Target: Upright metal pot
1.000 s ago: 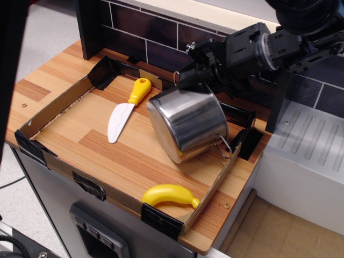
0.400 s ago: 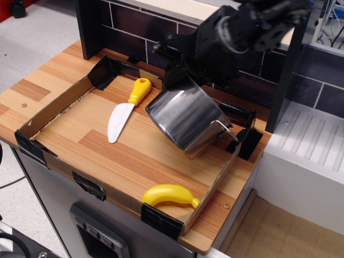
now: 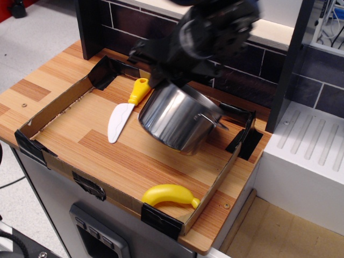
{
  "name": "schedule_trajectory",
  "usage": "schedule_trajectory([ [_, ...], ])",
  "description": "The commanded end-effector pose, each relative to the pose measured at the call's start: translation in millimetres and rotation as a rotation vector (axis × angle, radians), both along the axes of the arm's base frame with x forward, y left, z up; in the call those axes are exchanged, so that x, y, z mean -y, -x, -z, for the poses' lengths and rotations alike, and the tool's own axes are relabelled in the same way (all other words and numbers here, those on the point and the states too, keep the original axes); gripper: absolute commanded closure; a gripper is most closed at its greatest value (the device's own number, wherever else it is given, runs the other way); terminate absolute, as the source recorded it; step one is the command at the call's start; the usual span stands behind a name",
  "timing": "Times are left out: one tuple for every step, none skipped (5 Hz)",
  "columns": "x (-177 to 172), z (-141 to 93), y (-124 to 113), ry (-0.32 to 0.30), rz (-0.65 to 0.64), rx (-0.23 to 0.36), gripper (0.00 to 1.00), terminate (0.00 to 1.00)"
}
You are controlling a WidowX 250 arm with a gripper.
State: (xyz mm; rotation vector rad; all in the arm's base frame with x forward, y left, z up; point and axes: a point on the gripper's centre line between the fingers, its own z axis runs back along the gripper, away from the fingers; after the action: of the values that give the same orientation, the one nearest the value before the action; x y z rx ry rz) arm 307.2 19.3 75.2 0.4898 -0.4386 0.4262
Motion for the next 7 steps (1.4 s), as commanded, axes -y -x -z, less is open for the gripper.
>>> schedule_trajectory([
  [-19, 13, -14, 0.035, -0.015, 0.091, 1.00, 0.00],
  [-18, 15, -12, 0.011, 0.022, 0.125, 1.00, 0.00],
  [-14, 4, -10, 0.038, 0.035, 0.156, 1.00, 0.00],
  [-8, 0, -1, 0.051, 0.051, 0.149, 1.00, 0.00],
  [-1, -1, 9, 0.035, 0.059, 0.169, 1.00, 0.00],
  [8, 9, 21, 0.000, 0.063, 0.185, 1.00, 0.00],
  [10, 10, 24, 0.025, 0.006, 0.163, 1.00, 0.00],
])
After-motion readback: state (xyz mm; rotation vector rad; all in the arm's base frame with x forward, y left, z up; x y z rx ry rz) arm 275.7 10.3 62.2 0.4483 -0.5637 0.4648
